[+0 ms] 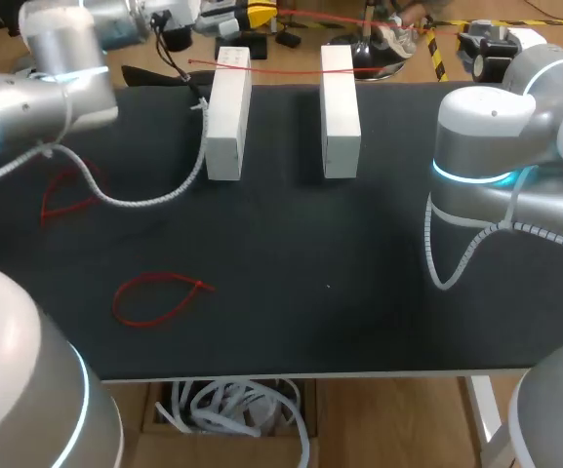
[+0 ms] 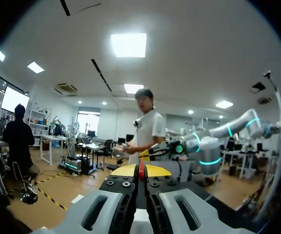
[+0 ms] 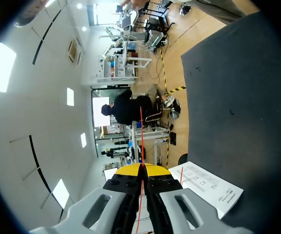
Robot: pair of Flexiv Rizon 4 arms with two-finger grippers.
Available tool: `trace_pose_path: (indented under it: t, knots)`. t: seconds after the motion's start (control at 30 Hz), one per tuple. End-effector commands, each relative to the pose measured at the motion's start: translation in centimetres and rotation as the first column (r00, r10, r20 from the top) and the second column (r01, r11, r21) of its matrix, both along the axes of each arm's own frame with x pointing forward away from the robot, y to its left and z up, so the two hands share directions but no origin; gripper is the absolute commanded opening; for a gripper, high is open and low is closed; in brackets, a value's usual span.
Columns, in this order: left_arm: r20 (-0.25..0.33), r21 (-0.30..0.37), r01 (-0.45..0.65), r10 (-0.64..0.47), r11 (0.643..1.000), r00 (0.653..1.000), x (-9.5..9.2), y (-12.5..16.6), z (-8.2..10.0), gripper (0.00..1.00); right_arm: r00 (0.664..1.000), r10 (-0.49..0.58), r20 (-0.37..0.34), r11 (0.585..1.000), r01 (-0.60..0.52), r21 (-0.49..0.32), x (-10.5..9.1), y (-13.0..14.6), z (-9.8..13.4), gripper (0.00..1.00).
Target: Grab the tape and strap the tape.
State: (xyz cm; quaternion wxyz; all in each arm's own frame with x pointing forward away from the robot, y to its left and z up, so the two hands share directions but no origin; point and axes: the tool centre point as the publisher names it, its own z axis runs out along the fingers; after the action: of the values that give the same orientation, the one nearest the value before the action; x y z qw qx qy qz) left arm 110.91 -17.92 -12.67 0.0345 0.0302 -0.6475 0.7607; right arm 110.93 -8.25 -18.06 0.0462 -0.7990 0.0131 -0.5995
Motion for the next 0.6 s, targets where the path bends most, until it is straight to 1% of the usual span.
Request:
trace_pose_path:
  t: [0.03, 0.2, 0.3, 0.37, 0.4, 0.47, 0.53, 0.6]
  knots:
    - [0.014, 0.286, -0.074, 0.073, 0.955, 0.997, -1.29, 0.22, 1.45, 0.0, 1.0, -0.002, -0.006, 1.0, 0.002, -0.002, 0.04, -0.01, 0.14, 0.0]
    - [0.002, 0.377, -0.094, 0.101, 0.921, 0.995, -1.46, 0.07, 1.43, 0.0, 1.0, -0.002, -0.006, 1.0, 0.002, -0.002, 0.04, -0.01, 0.14, 0.0]
    - [-0.013, 0.44, -0.104, 0.122, 0.892, 0.992, -1.49, -0.1, 1.3, 0.0, 1.0, -0.002, -0.006, 1.0, 0.002, -0.002, 0.04, -0.01, 0.14, 0.0]
    - [-0.021, 0.487, -0.116, 0.144, 0.866, 0.989, -1.54, -0.14, 1.24, 0.0, 1.0, -0.002, -0.006, 1.0, 0.002, -0.002, 0.04, -0.01, 0.14, 0.0]
    - [-0.018, 0.499, -0.121, 0.149, 0.858, 0.989, -1.56, -0.15, 1.23, 0.0, 1.0, -0.002, -0.006, 1.0, 0.002, -0.002, 0.04, -0.01, 0.14, 0.0]
    - [-0.028, 0.559, -0.141, 0.189, 0.817, 0.982, -1.66, -0.14, 0.99, 0.0, 1.0, -0.002, -0.006, 1.0, 0.002, -0.002, 0.04, -0.01, 0.14, 0.0]
    - [-0.034, 0.581, -0.151, 0.209, 0.8, 0.977, -1.68, -0.08, 0.85, 0.0, 1.0, -0.002, -0.006, 1.0, 0.002, -0.002, 0.04, -0.01, 0.14, 0.0]
    - [-0.037, 0.59, -0.147, 0.208, 0.794, 0.977, -1.68, -0.07, 0.74, 0.0, 1.0, -0.002, -0.006, 1.0, 0.002, -0.002, 0.04, -0.01, 0.14, 0.0]
